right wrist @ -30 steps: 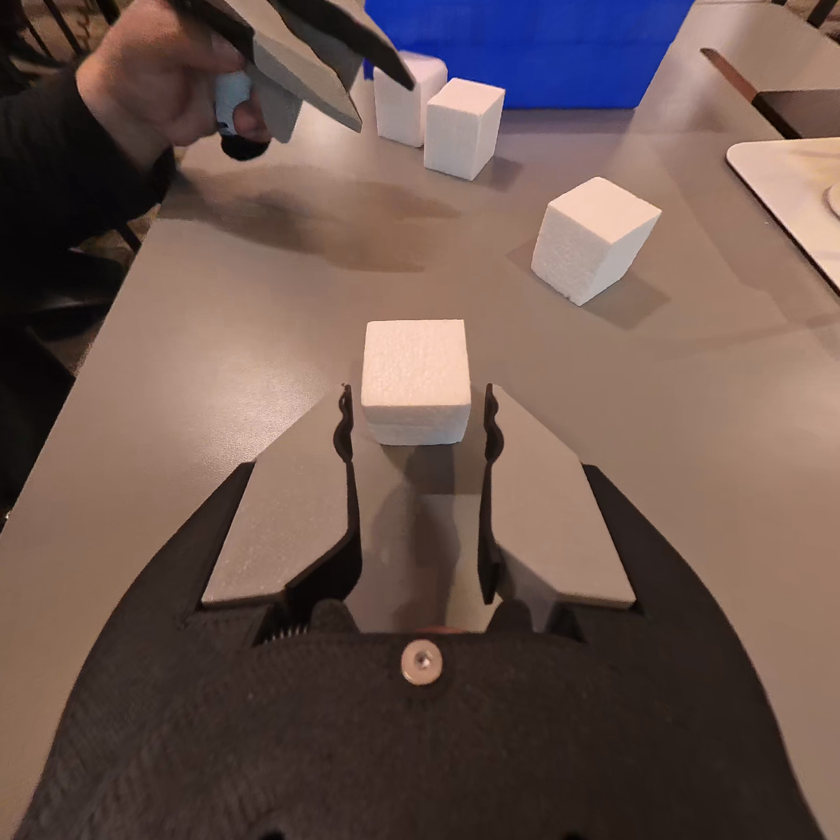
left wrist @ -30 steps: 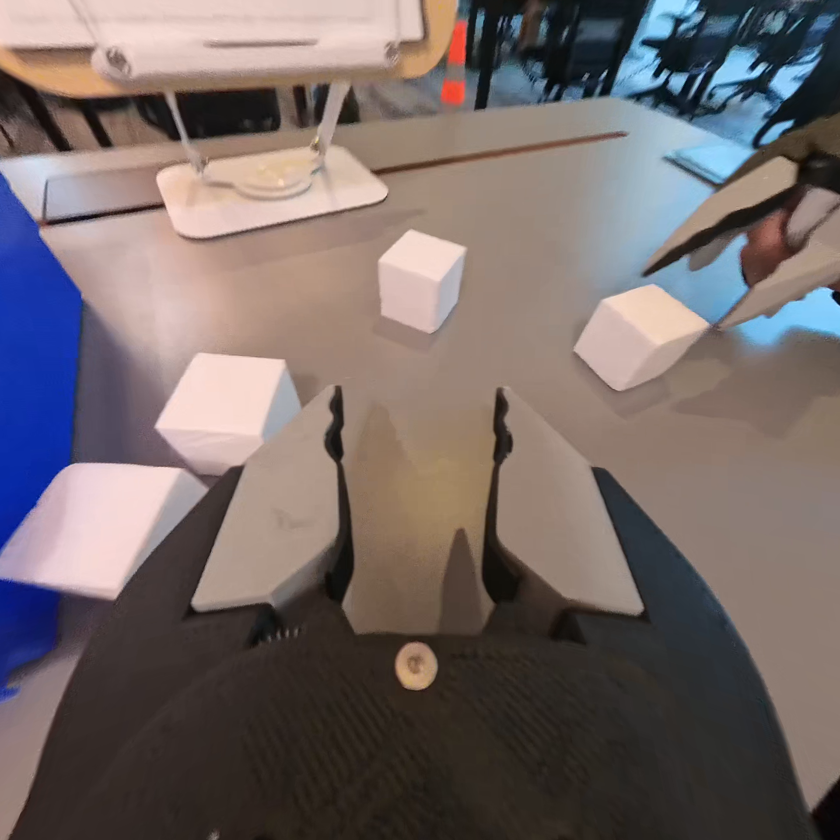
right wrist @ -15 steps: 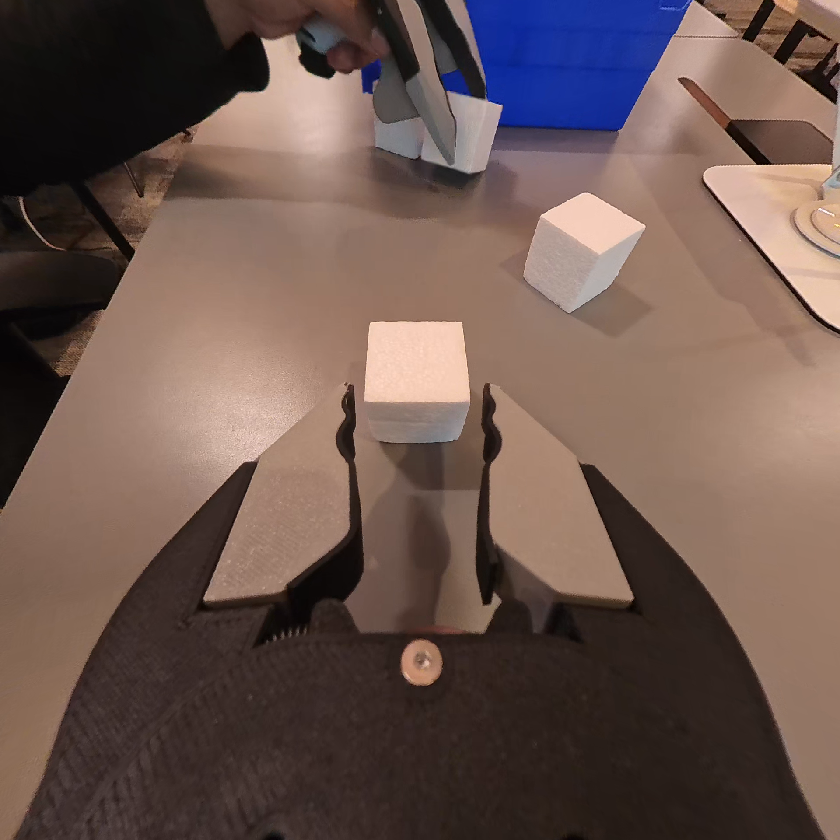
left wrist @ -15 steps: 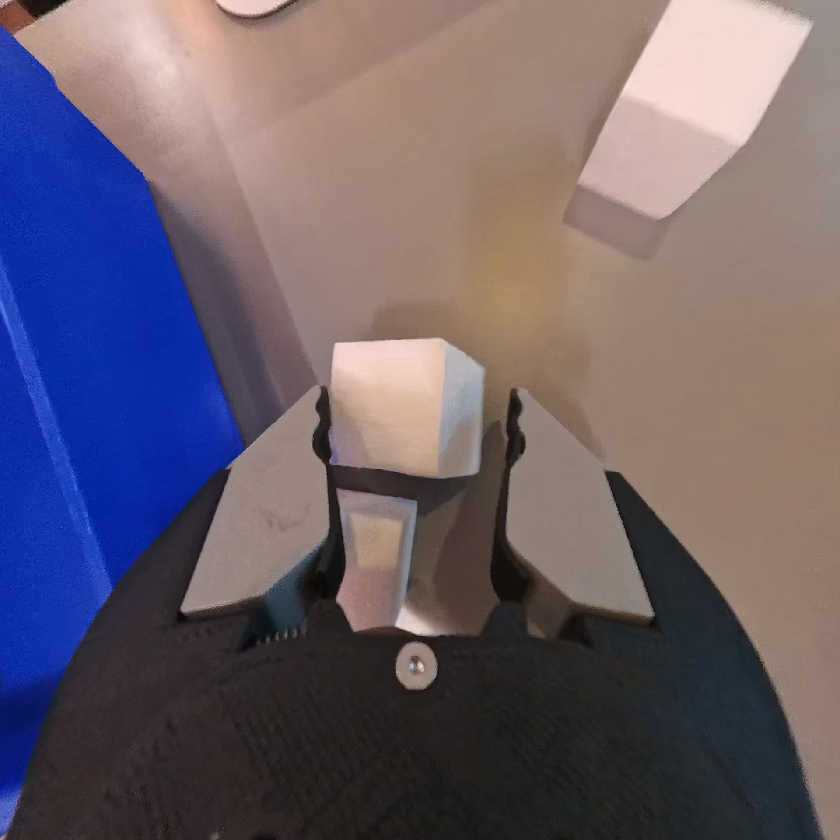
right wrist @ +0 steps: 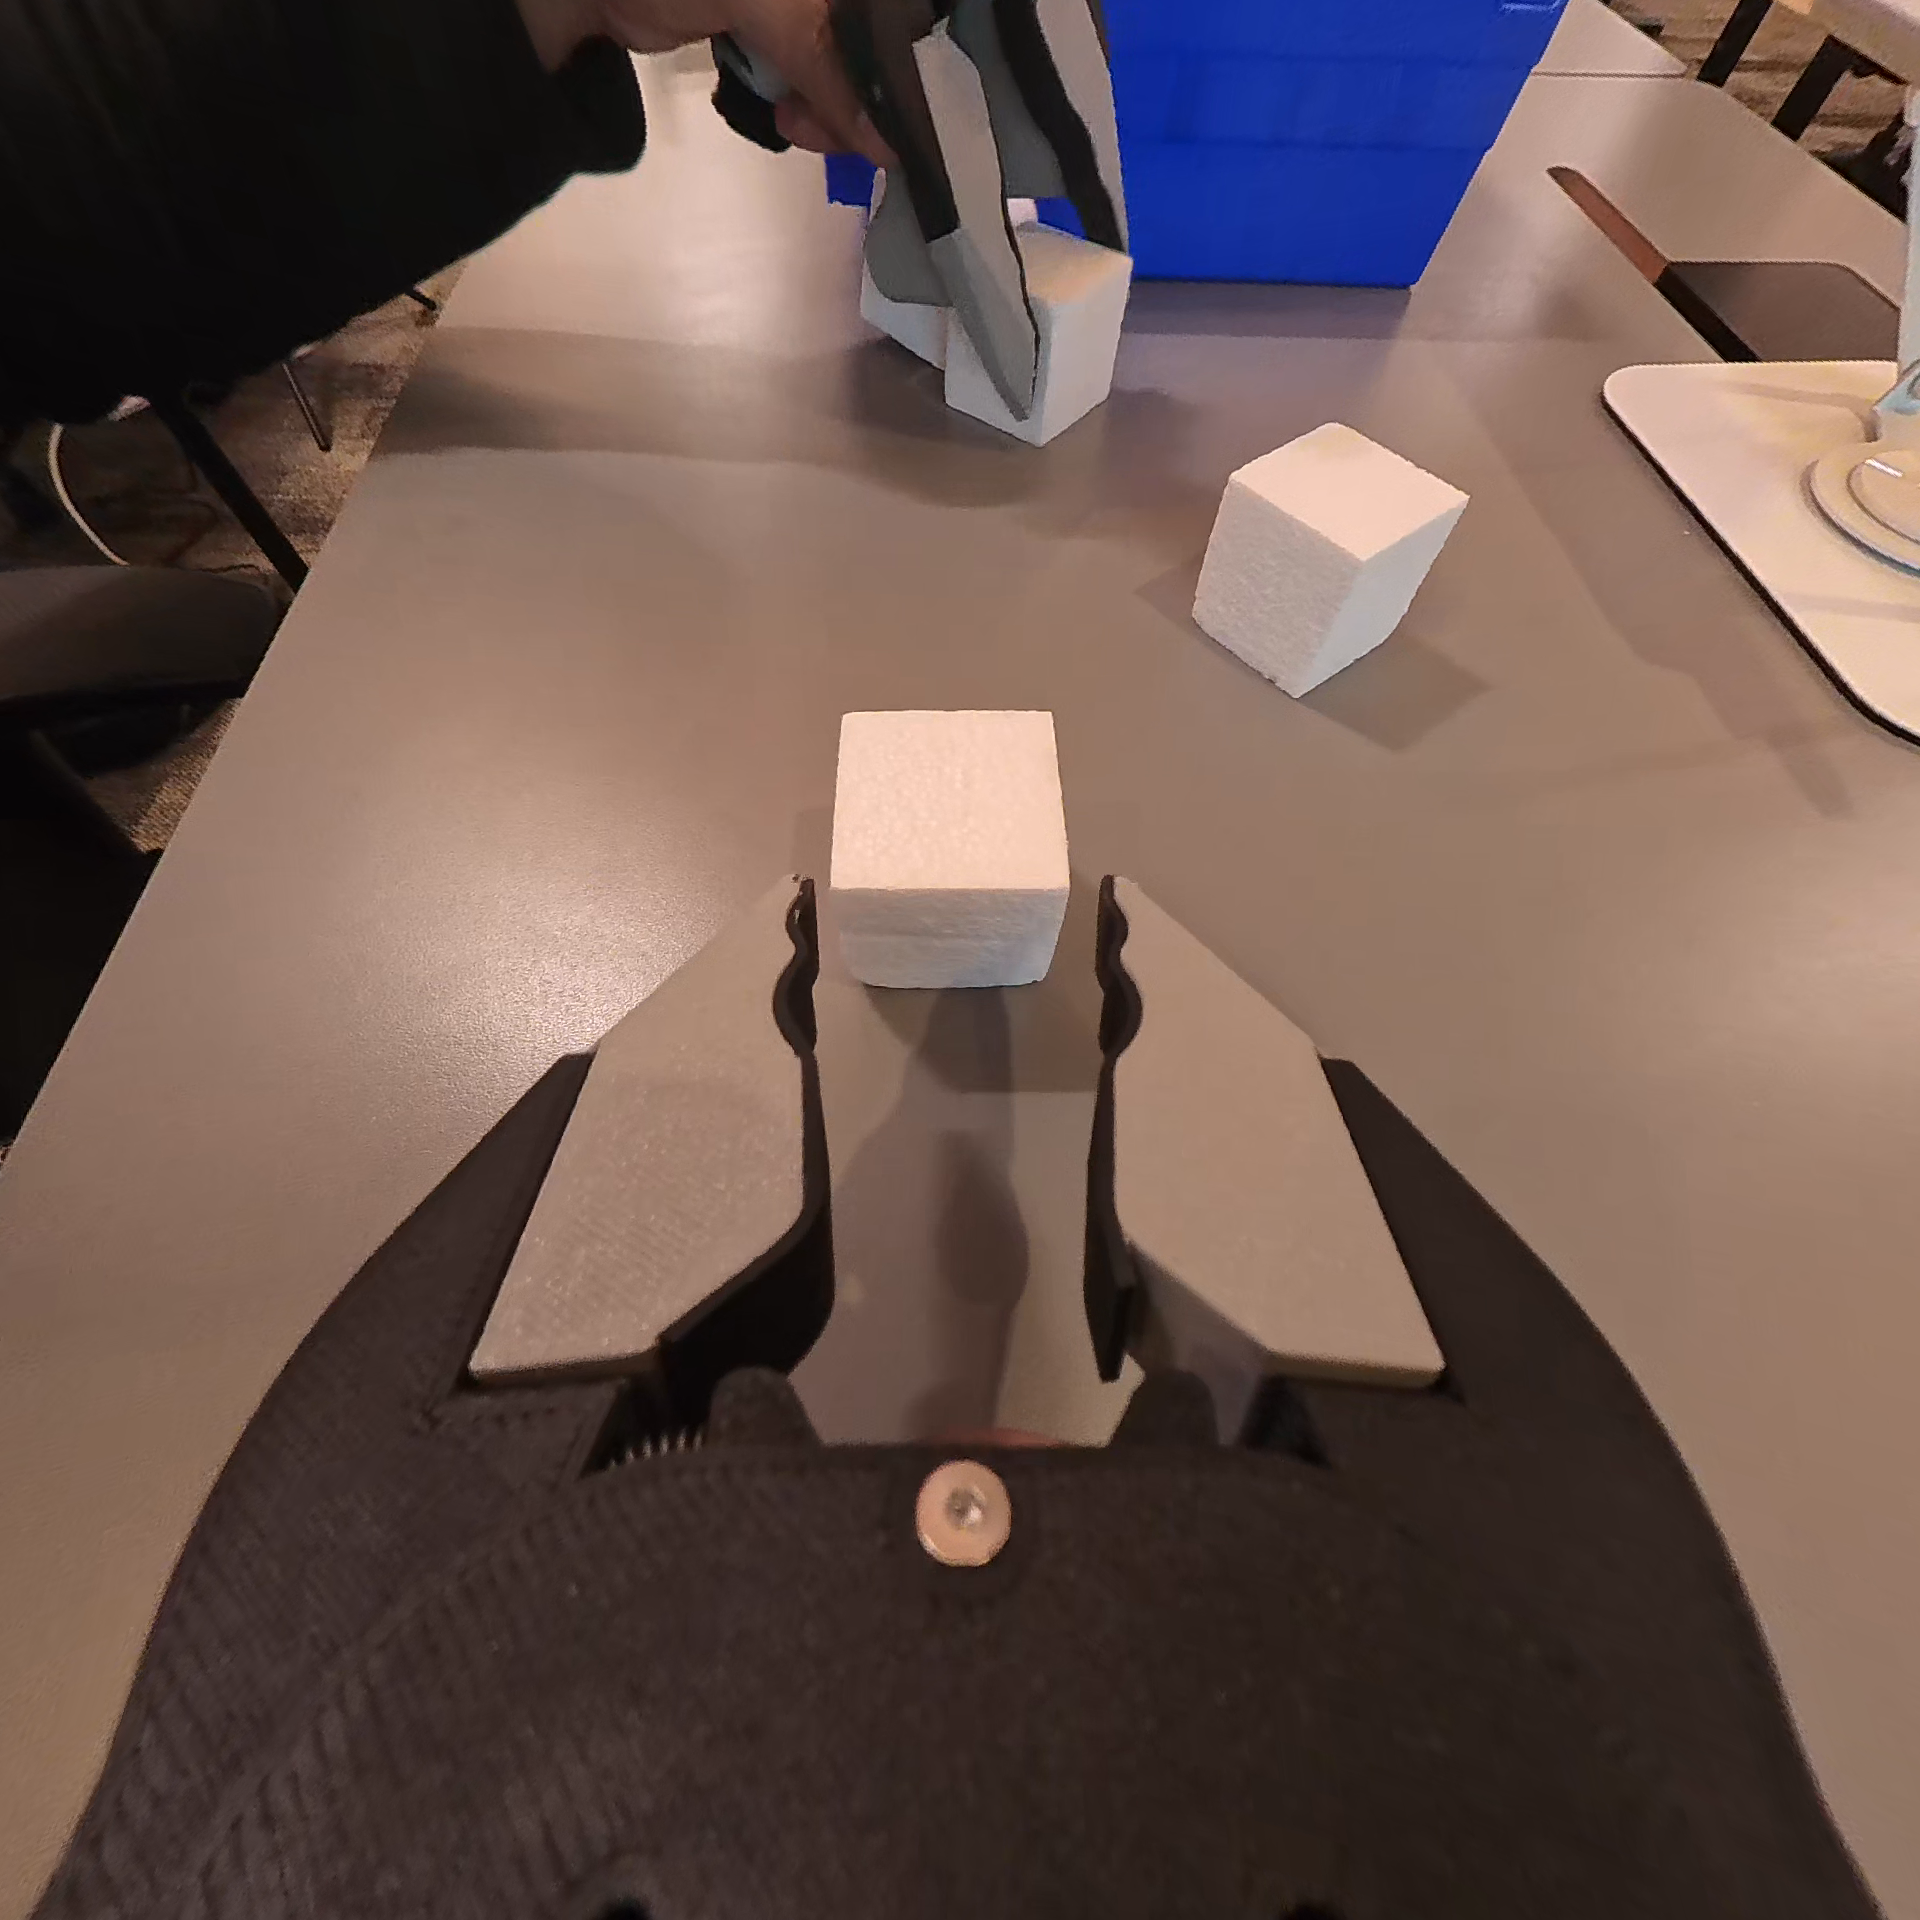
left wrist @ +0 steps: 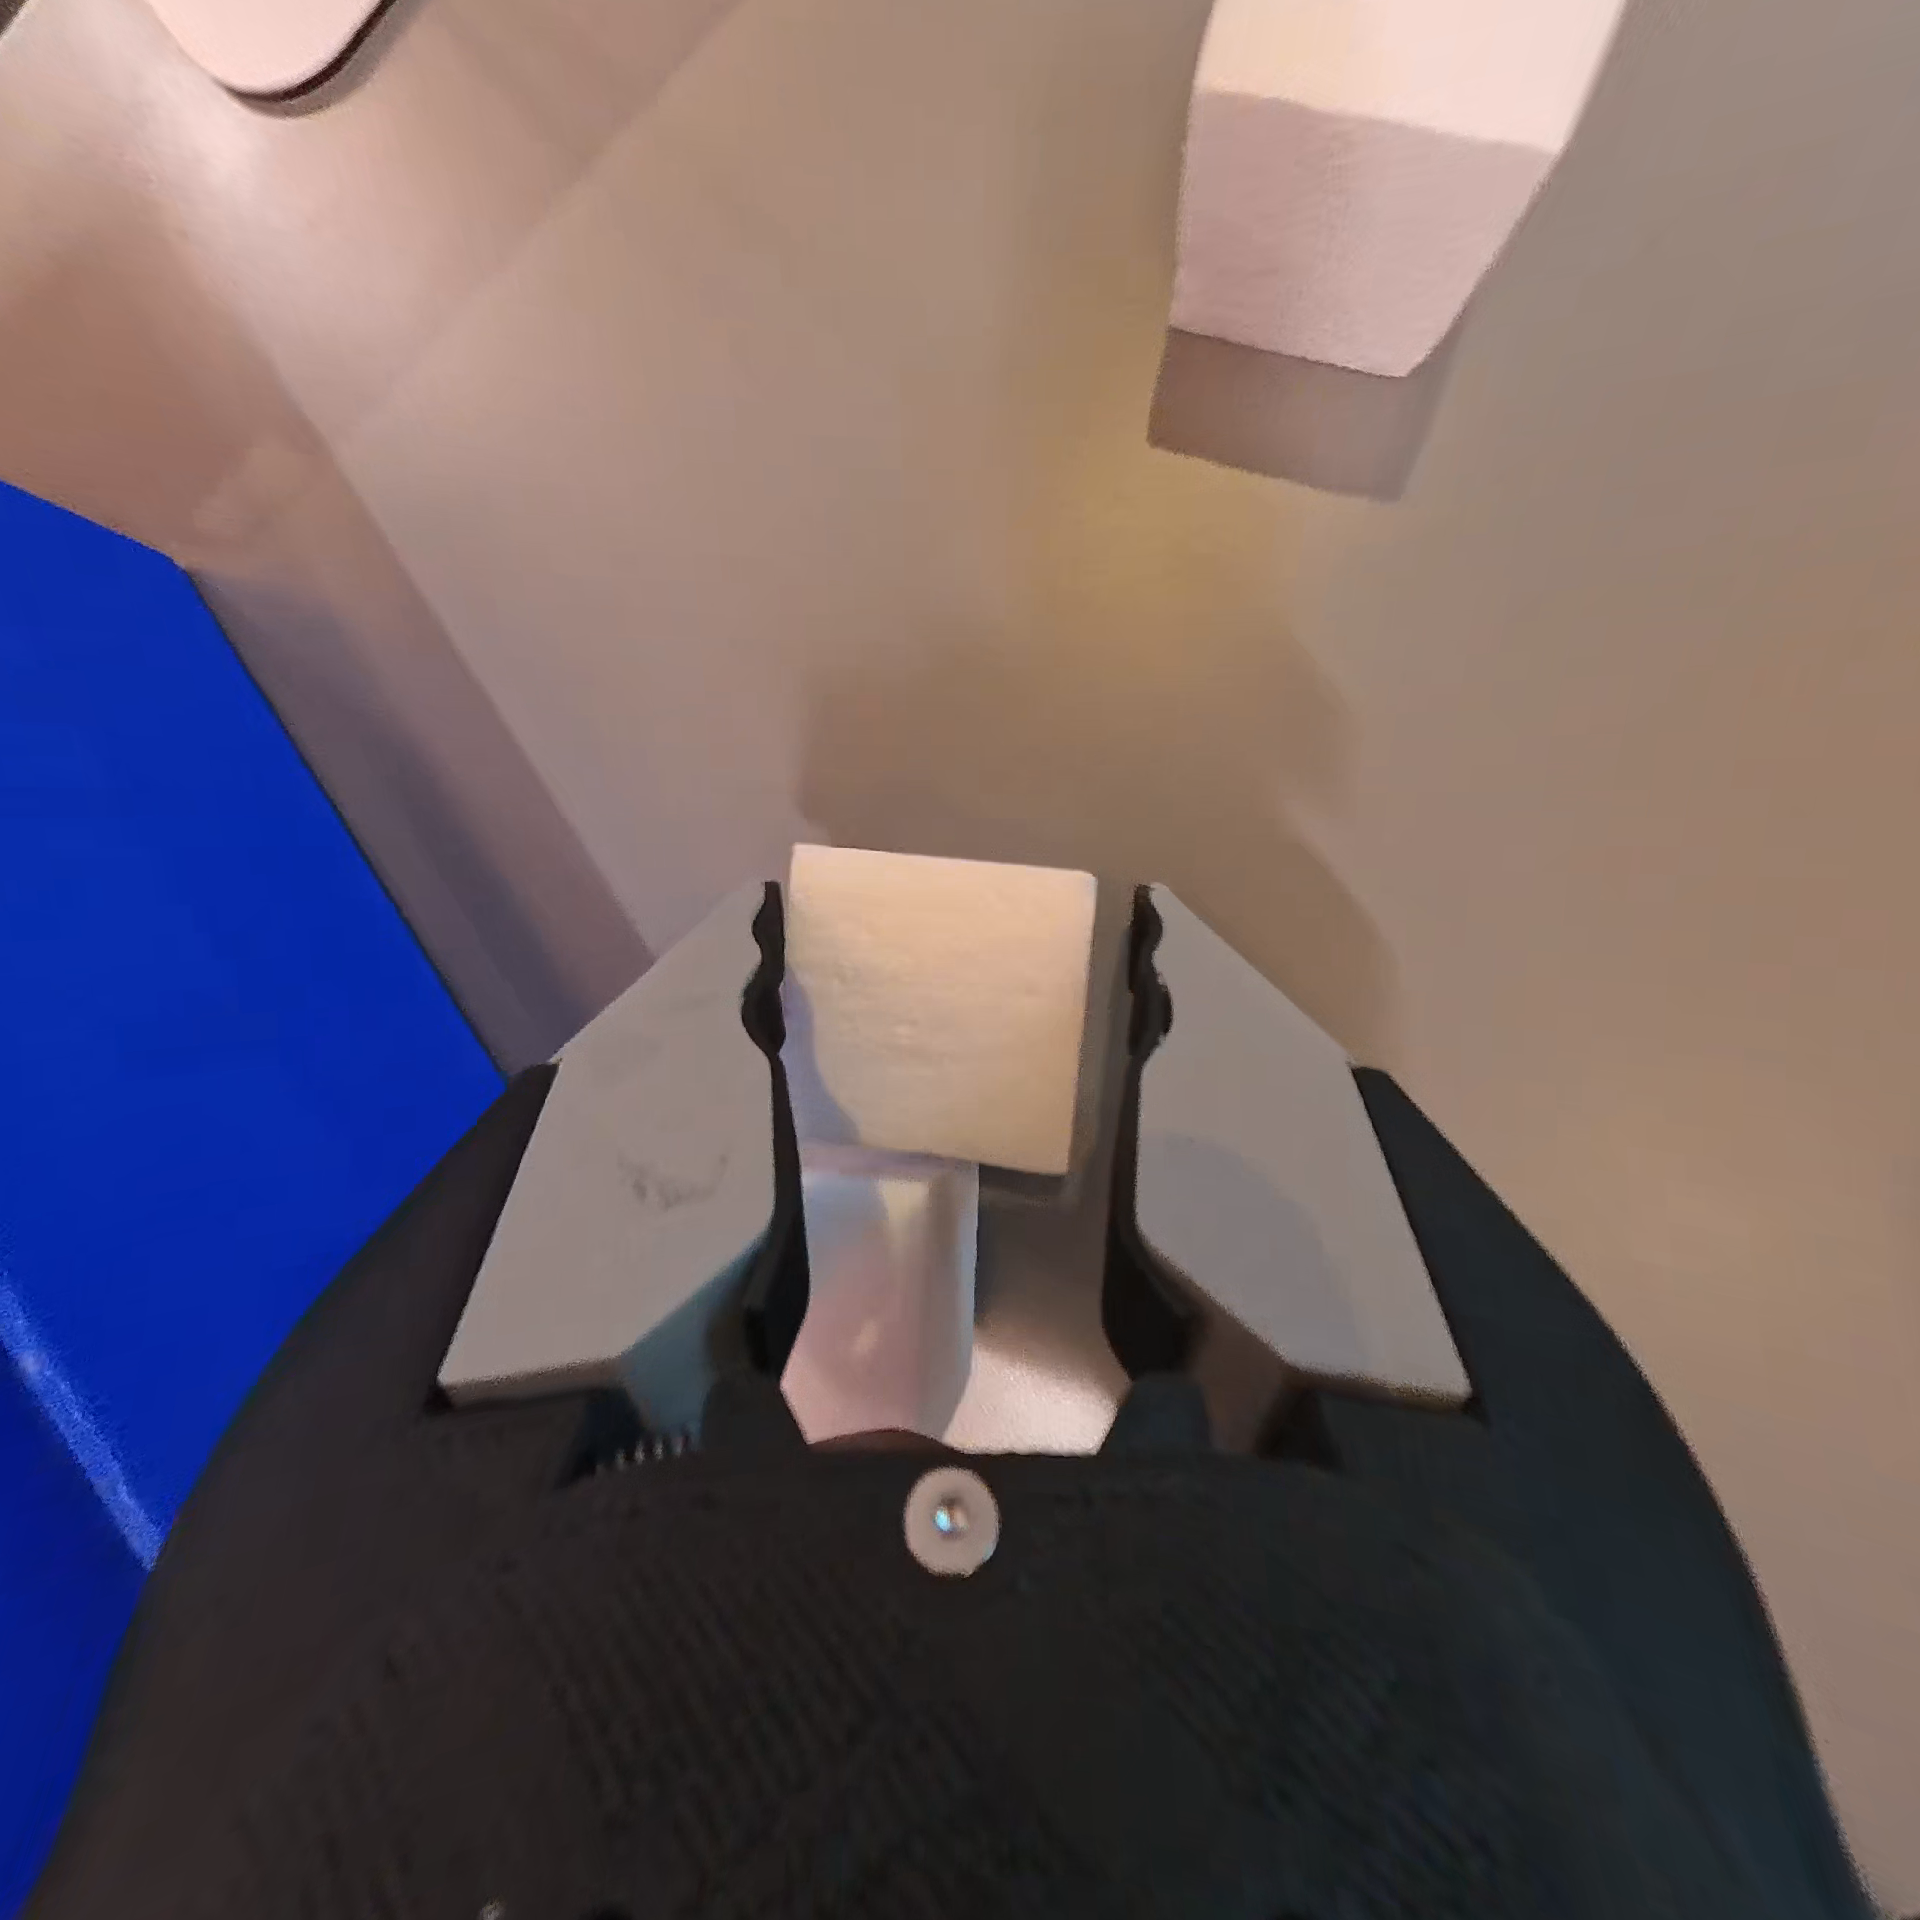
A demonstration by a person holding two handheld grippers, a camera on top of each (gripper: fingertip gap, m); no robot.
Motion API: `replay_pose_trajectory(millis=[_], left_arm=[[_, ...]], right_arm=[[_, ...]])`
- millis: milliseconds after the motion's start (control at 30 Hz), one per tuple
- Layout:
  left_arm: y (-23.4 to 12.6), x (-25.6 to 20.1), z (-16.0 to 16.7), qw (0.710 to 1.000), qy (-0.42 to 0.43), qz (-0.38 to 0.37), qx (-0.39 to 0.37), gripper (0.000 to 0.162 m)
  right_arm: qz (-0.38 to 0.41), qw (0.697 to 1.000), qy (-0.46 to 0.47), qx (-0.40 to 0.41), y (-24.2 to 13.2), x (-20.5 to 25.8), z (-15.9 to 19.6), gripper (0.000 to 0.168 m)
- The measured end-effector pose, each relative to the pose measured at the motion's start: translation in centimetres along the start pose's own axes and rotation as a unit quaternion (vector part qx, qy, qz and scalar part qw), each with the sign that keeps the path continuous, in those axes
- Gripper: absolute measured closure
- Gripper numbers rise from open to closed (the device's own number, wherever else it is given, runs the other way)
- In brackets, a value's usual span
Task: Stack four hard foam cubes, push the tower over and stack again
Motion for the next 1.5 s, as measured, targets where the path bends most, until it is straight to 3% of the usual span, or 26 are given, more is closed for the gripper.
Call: replay_pose_trajectory(millis=[367,533,733,867,1033,1133,1400,1500], left_arm=[[-0.7,0.8,0.3,0.999,0.035,0.017,0.030,0.096],[-0.1,0.5,0.5,0.997,0.048,0.030,0.047,0.105],[-2.6,-3.2,-2.7,0.994,0.090,0.059,-0.033,0.105],[-4.8,-9.7,-6.2,0.967,0.173,0.155,-0.108,0.105],[-5.2,-16.7,-8.4,0.908,0.341,0.221,-0.099,0.105],[-4.9,-19.5,-9.2,0.882,0.397,0.235,-0.098,0.105],[-4.7,-21.5,-8.4,0.861,0.440,0.235,-0.104,0.105],[-6.4,-21.6,-8.5,0.852,0.424,0.269,-0.147,0.105]], right_arm=[[-0.007,1.000,-0.008,-0.001,0.1,0.4,-0.2,0.118],[-0.008,1.000,-0.006,0.001,0.1,0.4,-0.1,0.118],[-0.005,1.000,-0.004,0.001,0.1,0.2,0.2,0.119],[-0.005,1.000,0.011,-0.004,-0.2,-0.3,0.8,0.119],[0.000,1.000,0.026,0.006,-0.6,-0.8,1.9,0.120],[0.005,0.999,0.034,0.012,-0.9,-1.2,2.7,0.122],[0.018,0.999,0.045,-0.011,-1.3,-2.2,2.8,0.126],[0.012,0.998,0.055,-0.006,-1.1,-2.4,2.9,0.126]])
Point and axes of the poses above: each gripper's, where its closed fingertips meet, y out along the fingers, z out of its underside, x = y × z across the jaws, the point moved 6 cm from there along -y, back along the fingers, and after that the axes turned 9 degrees about -y, right-handed, at the moved point
